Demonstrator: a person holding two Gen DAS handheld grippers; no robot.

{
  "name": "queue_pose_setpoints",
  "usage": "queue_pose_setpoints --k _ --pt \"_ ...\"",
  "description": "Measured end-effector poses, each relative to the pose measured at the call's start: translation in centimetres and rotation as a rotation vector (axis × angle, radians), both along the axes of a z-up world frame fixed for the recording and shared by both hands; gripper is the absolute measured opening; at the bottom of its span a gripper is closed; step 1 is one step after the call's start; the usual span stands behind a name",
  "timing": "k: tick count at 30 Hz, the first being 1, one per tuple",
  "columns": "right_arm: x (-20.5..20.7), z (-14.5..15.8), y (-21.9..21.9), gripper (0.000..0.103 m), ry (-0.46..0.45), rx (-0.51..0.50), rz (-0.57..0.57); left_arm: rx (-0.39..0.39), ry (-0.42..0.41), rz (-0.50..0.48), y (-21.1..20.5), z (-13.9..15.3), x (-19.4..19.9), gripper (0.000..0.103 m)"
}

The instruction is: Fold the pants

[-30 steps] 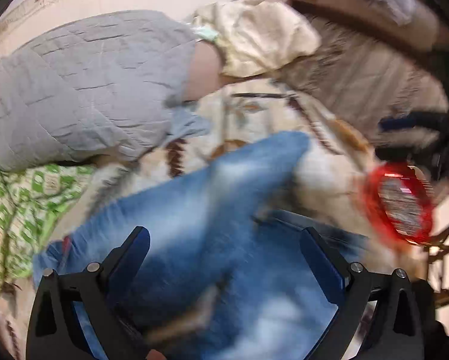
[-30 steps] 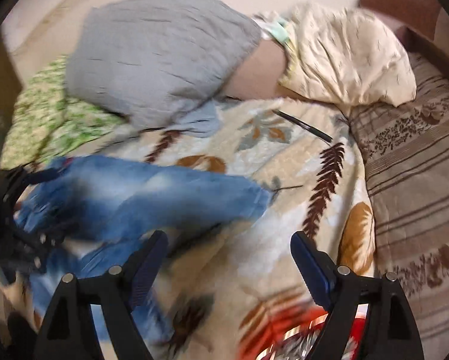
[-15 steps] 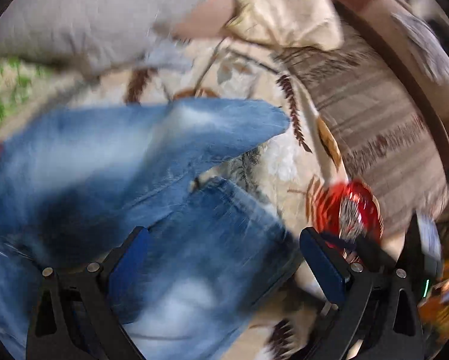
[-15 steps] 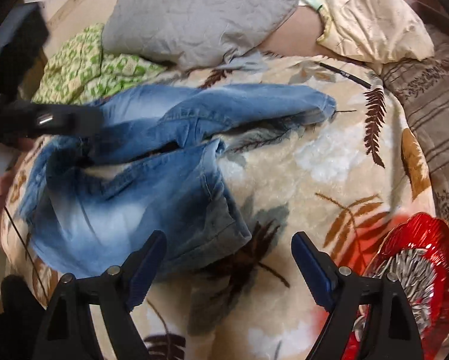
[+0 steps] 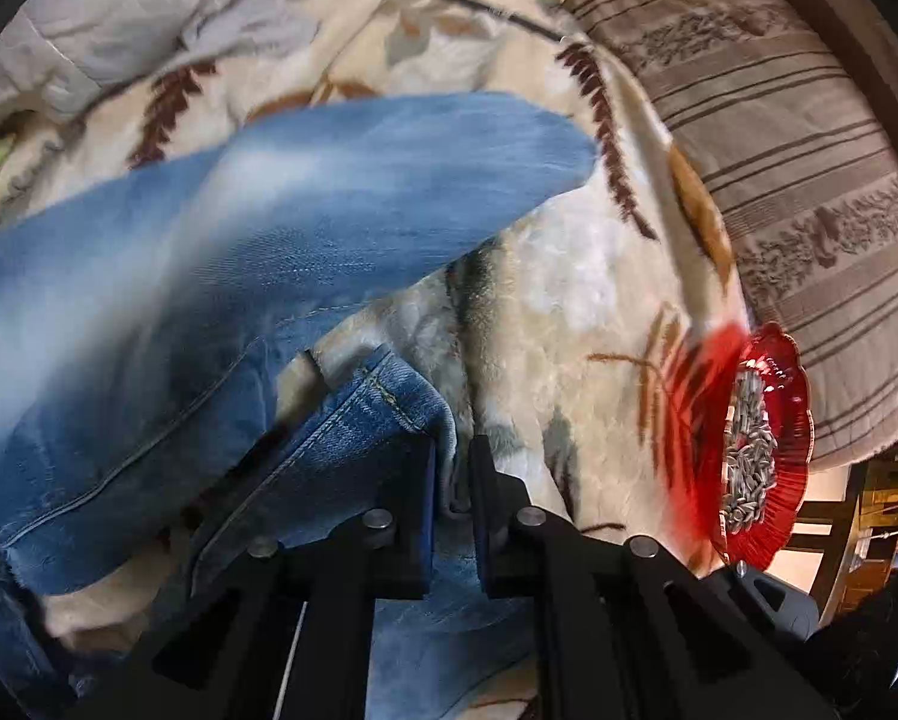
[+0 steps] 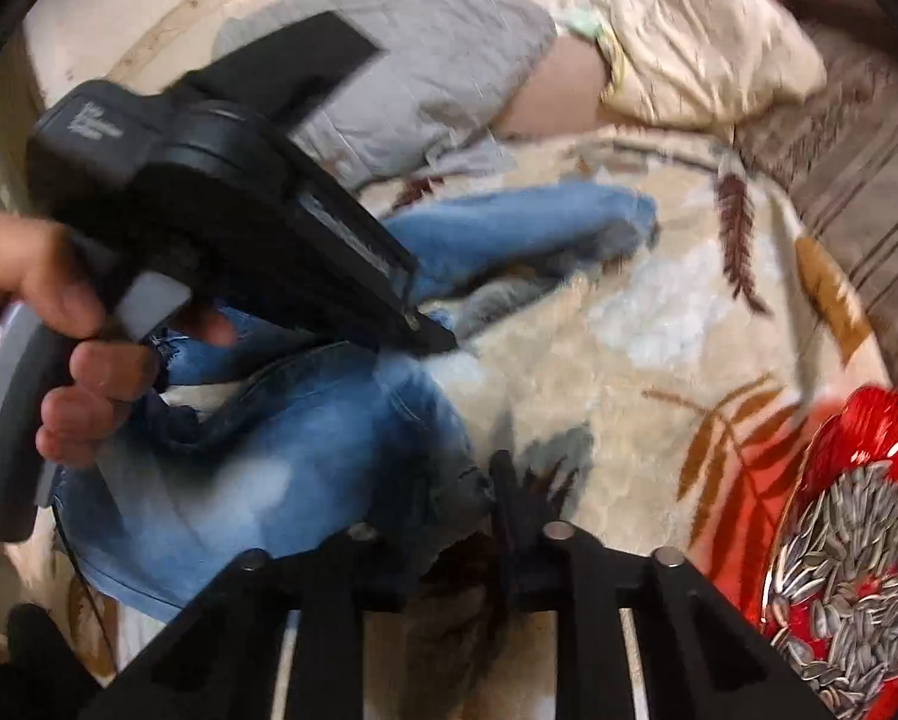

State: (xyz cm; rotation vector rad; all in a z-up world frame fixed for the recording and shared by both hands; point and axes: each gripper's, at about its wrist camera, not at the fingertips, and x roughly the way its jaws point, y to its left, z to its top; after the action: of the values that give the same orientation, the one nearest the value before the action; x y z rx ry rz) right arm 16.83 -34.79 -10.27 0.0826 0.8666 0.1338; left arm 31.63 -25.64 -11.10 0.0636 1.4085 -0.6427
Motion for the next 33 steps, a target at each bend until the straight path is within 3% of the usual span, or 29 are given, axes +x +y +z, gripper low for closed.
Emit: queue_pose_setpoints --k 5,10,14,18,20,21,22,23,24,25,27,33 --pt "-3.0 3.6 0.4 0.018 -0.13 0.005 -0.004 -0.112 -0.092 -0.021 0.9 5.7 -2.6 0.007" --pt "-6.4 8.5 -2.5 0.018 -0.247 0.007 -0.115 -0.23 -0.162 -0.113 -2.9 10.7 -5.1 0.007" --pt "-7.5 8.5 -5.7 0.017 -0.222 -0.003 -0.219 -0.225 -0.138 -0.177 -7.9 9.7 -5.8 0.007" --pt "-7.8 7.4 -8.0 0.017 -0.159 0.018 -0.254 -0.232 -0.094 -0.151 -9.3 7.1 -5.3 0.007" --pt "-7.5 7.0 -8.4 0.019 -0.115 0.034 -0.244 -0.229 -0.083 -0.099 -8.2 6.9 -4.9 0.021" --pt "-7.6 7.0 -8.5 0.026 -0.101 0.031 -0.248 -0.221 -0.091 -0.067 -7.6 7.0 -4.7 0.062" --pt "-7.7 7.2 -8.5 0.039 -0.103 0.011 -0.262 -0.215 -0.106 -0.044 -7.2 7.3 -4.7 0.102" --pt "-8.0 7.4 -8.4 0.052 -0.118 -0.01 -0.27 -0.218 -0.15 -0.002 -5.9 8.1 -4.6 0.103" --pt "-8.2 7.6 -8.4 0.084 -0.136 -0.026 -0.277 -0.218 -0.188 0.028 -4.8 8.7 -4.6 0.103" --pt "-8.7 8.3 -8.4 0.095 -0.176 -0.047 -0.291 -0.209 -0.213 0.047 -3.6 9.3 -4.5 0.103" --pt "-9.8 9.6 -7.7 0.095 -0.227 -0.074 -0.286 -0.168 -0.257 0.088 -0.9 10.3 -4.4 0.103" --pt "-8.0 10.7 -5.5 0.095 -0.202 -0.102 -0.227 -0.003 -0.367 0.234 9.4 10.8 -6.4 0.103"
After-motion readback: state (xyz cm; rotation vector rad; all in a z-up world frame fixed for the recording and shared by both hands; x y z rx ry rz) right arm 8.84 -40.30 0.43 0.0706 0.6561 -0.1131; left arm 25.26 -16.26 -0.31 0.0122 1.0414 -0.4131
